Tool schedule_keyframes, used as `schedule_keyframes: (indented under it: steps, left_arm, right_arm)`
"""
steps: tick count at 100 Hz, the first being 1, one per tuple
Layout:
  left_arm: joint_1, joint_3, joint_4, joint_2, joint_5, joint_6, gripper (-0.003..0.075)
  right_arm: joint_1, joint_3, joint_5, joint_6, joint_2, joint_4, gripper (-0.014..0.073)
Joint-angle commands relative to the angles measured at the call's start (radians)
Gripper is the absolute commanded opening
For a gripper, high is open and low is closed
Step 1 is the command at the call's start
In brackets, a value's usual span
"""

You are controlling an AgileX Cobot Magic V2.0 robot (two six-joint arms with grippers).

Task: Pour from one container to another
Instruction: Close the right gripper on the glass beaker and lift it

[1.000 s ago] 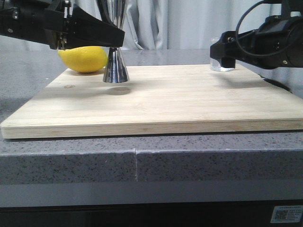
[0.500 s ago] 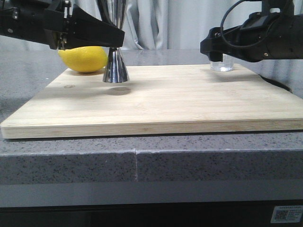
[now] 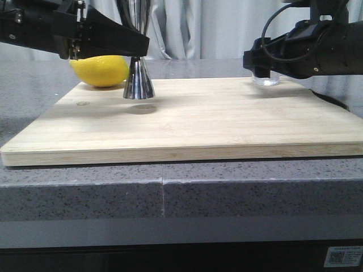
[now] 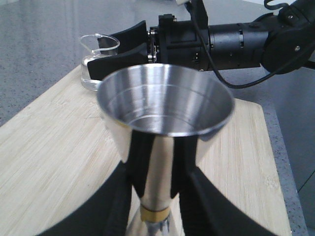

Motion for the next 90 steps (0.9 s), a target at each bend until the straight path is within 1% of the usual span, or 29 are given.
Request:
schedule_keyframes:
  steps: [1,8,20,49,71,90]
  left_arm:
    - [-0.008,-0.030,-0.068,-0.039,0.111,0.003,0.0189]
    - [-0.008,-0.030,-0.068,-0.039,0.111,0.003,0.0189]
    - [-0.008,-0.030,-0.068,-0.039,0.111,0.003,0.0189]
    - [-0.008,-0.030,-0.068,-0.039,0.111,0.003,0.0189]
    - [-0.008,-0.030,-0.068,-0.039,0.111,0.003,0.0189]
    - [-0.008,-0.030,-0.068,-0.039,0.111,0.003,0.0189]
  right_arm:
    - [0.002,-0.026,-0.077,0.002,-0.044,-0.006,0.0406]
    - [0.002,-0.026,-0.077,0.002,-0.044,-0.006,0.0381]
    - [0.002,-0.026,-0.077,0.002,-0.044,-0.007,0.0361]
    - [0.002,-0.026,-0.075,0.002,-0.044,-0.007,0.0358]
    - [0.002,-0.026,-0.070,0.002,-0.044,-0.017,0.0279]
    - [0.002,-0.026,-0.069,0.002,-0.044,-0.024,0.0277]
